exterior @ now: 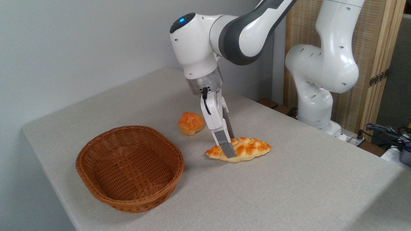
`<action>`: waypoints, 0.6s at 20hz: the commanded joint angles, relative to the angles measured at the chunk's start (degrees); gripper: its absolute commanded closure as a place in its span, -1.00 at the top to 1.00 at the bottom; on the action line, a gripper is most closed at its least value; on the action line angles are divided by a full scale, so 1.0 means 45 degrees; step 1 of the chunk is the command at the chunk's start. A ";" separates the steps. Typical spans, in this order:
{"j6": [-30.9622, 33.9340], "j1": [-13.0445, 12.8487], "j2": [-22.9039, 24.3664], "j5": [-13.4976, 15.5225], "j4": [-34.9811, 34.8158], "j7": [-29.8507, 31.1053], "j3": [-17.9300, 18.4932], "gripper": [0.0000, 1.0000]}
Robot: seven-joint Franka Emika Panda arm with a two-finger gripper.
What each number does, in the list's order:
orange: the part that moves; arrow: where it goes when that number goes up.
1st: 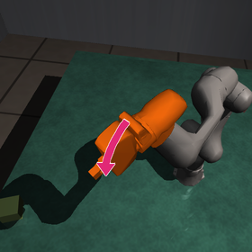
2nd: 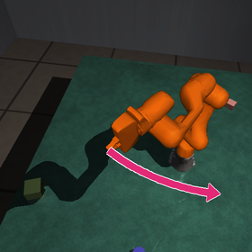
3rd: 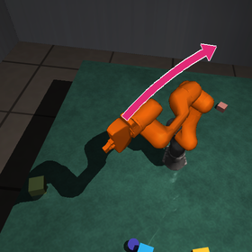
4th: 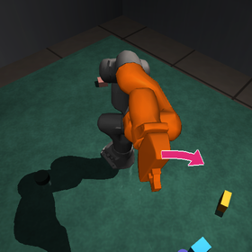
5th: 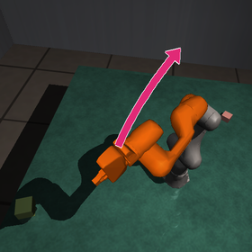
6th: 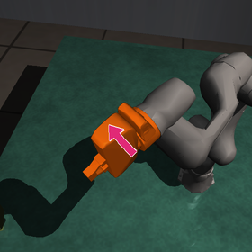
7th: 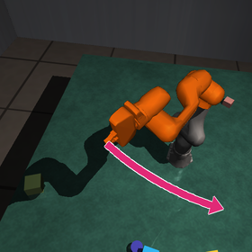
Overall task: Put bread into the basket
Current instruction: 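Lower the gripper onto the croissant roll and close on its middle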
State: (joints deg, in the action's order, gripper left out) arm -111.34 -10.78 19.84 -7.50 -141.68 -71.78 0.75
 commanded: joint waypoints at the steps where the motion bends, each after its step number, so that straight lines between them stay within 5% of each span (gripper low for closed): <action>1: -0.0042 -0.0006 -0.0014 -0.0189 -0.0118 -0.0163 0.0048 -0.75; 12: -0.0042 -0.0025 -0.0248 -0.0208 -0.0039 -0.0163 0.0048 -0.93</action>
State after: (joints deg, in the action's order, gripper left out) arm -111.34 -10.71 19.24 -7.75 -141.68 -71.78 0.75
